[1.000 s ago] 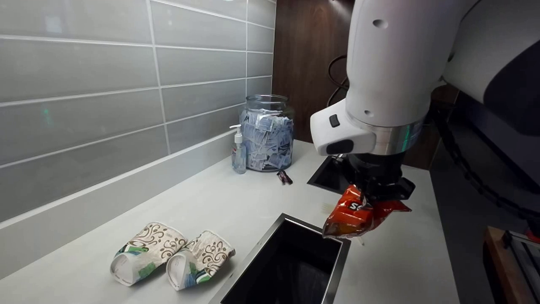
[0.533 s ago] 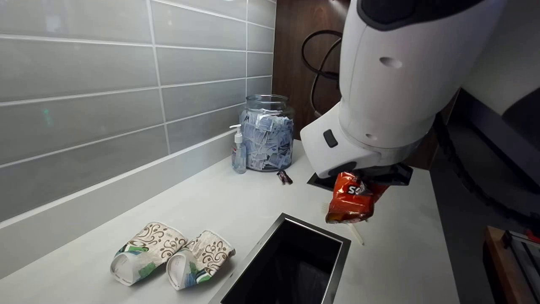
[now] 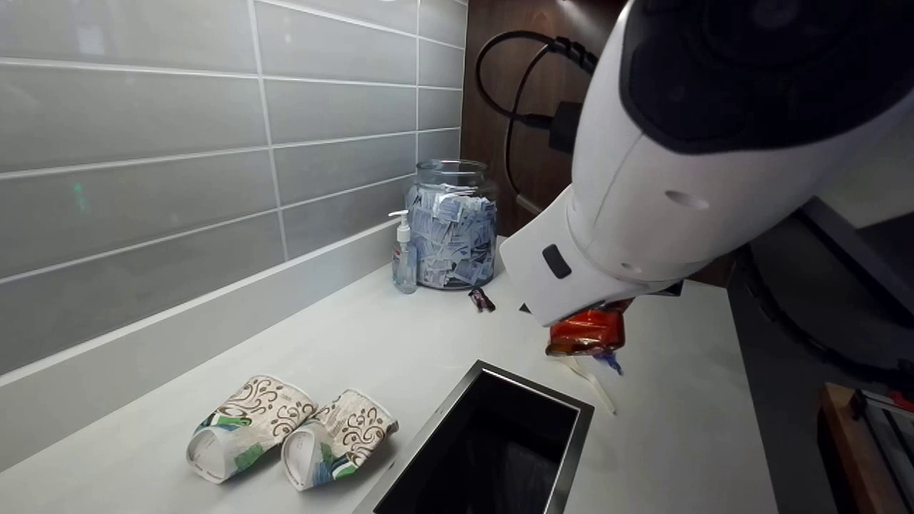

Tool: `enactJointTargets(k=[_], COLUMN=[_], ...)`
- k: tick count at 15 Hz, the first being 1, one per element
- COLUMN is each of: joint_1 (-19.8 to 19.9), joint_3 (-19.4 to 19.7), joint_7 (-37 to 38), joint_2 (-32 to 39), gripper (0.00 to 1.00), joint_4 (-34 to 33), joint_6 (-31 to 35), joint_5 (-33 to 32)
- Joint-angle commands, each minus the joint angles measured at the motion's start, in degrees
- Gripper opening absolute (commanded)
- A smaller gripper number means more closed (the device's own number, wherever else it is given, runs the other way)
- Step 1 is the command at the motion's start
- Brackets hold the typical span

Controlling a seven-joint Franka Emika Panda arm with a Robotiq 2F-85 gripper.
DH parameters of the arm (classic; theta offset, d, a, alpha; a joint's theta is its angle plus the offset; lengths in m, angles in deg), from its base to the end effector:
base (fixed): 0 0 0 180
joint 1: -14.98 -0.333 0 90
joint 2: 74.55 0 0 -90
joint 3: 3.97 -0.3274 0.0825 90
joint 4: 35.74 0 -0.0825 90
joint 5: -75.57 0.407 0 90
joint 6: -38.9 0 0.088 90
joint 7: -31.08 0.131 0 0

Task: Empty the packet of doritos into the trash can on the left

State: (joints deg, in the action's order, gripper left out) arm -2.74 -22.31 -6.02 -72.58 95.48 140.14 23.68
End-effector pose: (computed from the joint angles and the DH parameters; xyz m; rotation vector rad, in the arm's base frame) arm 0.4407 0.2127 0.3122 1.4700 1.7294 -0.6355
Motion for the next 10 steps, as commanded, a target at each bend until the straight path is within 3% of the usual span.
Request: enactJointTargets(k=[1, 10], joint_1=[-1.1, -2.8], joint_3=[-0.8, -2.2], joint_7=[-0.3, 0.8], joint_2=[2.6, 6.4], gripper=[0.0, 0.0], joint_4=[-1.5, -3.6], joint_6=[-3.6, -10.1], joint_5=[-3.8, -10.2])
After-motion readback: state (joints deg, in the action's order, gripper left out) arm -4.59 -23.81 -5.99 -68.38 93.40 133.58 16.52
